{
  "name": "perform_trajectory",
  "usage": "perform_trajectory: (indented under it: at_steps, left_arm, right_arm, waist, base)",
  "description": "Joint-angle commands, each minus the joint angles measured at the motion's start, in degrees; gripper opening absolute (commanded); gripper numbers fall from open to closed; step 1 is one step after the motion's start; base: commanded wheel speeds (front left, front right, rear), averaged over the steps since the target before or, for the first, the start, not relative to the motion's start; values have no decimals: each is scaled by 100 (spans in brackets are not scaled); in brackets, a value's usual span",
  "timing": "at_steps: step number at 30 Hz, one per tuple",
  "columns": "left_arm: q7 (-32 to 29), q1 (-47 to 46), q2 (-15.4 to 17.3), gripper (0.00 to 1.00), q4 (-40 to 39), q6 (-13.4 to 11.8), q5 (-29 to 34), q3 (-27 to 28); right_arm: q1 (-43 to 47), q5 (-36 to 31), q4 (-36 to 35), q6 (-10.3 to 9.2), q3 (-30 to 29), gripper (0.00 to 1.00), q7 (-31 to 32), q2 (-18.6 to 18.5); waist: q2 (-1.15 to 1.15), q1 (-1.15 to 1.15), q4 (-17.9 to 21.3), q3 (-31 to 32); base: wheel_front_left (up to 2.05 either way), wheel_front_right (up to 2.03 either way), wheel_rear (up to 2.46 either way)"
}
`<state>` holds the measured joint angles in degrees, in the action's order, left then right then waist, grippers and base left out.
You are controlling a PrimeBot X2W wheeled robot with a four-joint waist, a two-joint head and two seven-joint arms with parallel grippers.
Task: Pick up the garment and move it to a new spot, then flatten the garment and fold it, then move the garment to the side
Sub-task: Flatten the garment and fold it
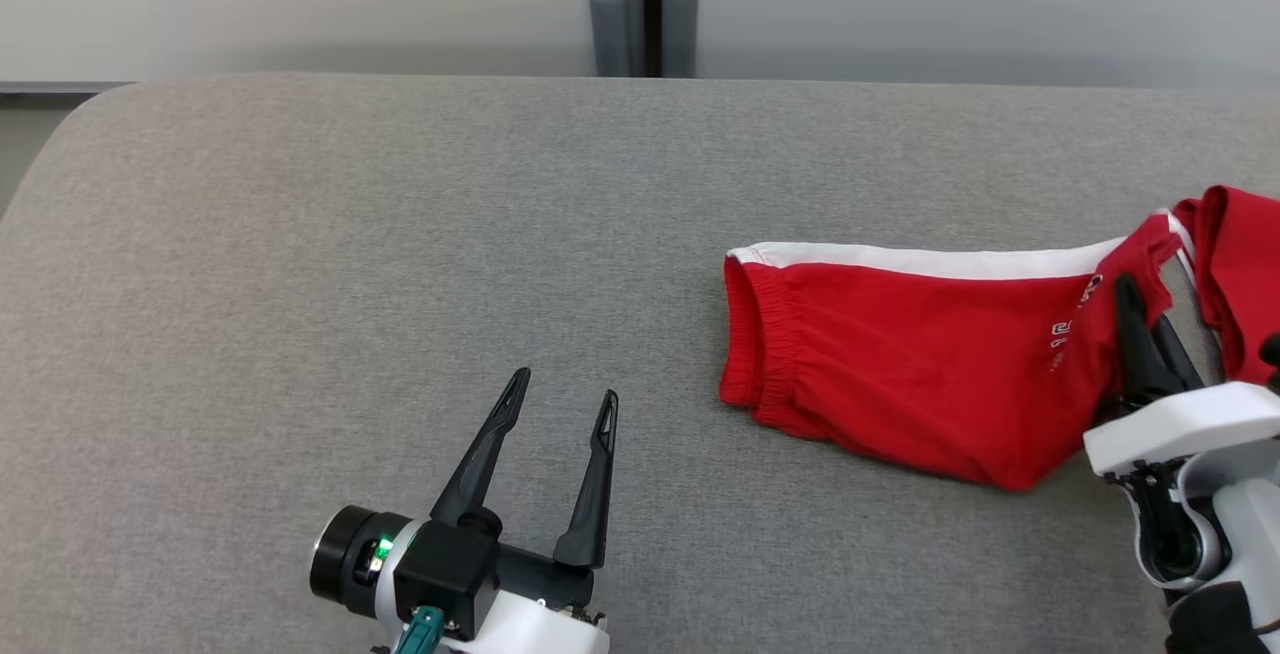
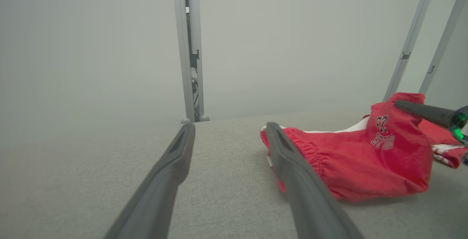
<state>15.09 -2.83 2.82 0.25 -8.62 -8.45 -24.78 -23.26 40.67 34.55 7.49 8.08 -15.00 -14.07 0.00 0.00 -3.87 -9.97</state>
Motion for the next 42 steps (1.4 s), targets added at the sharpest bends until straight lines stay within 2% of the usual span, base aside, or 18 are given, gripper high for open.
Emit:
perform_trajectory:
  at_steps: [1, 8, 16, 27, 28, 29, 30, 31, 32, 38, 42]
  left_arm:
    - [-1, -55, 18, 100, -10, -6, -28, 7]
    - [-1, -21, 19, 100, -22, 5, -73, -1]
    - [-1, -79, 19, 100, -22, 9, -109, -32]
    - [-1, -80, 20, 100, -35, -23, -144, -8]
    - [-1, -78, 19, 100, -32, -25, -156, -12]
    - [-1, -80, 19, 100, -26, -18, -160, -22]
    - [-1, -85, 19, 100, -20, -9, -159, -31]
    - [-1, -92, 21, 100, -10, -2, -163, -35]
    - [-1, -96, 20, 100, -2, 1, -166, -40]
    - [-1, -34, 20, 100, 47, 15, -161, -23]
    - [-1, 17, 19, 100, 64, 9, -144, -3]
  right_arm:
    - [-50, -87, -175, 0, 87, 0, -32, 12]
    - [-201, -321, -606, 0, 692, 0, 22, 91]
    - [-389, -610, -854, 0, 1471, 0, 240, 354]
    - [28, -763, -1021, 0, 2308, 0, 635, 369]
    - [79, -728, -1020, 0, 2354, 7, 650, 382]
    - [117, -691, -1010, 0, 2391, 19, 668, 398]
    - [143, -689, -988, 0, 2443, 39, 677, 408]
    - [170, -656, -978, 0, 2507, 88, 675, 434]
    - [209, -601, -961, 0, 2567, 100, 669, 467]
    - [385, -370, -974, 0, 3053, 100, 698, 524]
    - [420, -224, -1224, 0, 3188, 100, 505, 374]
  waist:
    - [0, 0, -111, 13]
    - [0, 0, -280, 29]
    - [0, 0, -460, -1]
    - [0, 0, -526, -82]
    - [0, 0, -516, -82]
    - [0, 0, -504, -80]
    - [0, 0, -492, -76]
    - [0, 0, -482, -70]
    - [0, 0, -473, -61]
    - [0, 0, -401, 25]
    - [0, 0, -291, 80]
  base:
    - [0, 0, 0]
    - [0, 0, 0]
    - [0, 0, 0]
    - [0, 0, 0]
    - [0, 0, 0]
    - [0, 0, 0]
    - [0, 0, 0]
    - [0, 0, 0]
    - [0, 0, 0]
    - [0, 0, 0]
    - [0, 0, 0]
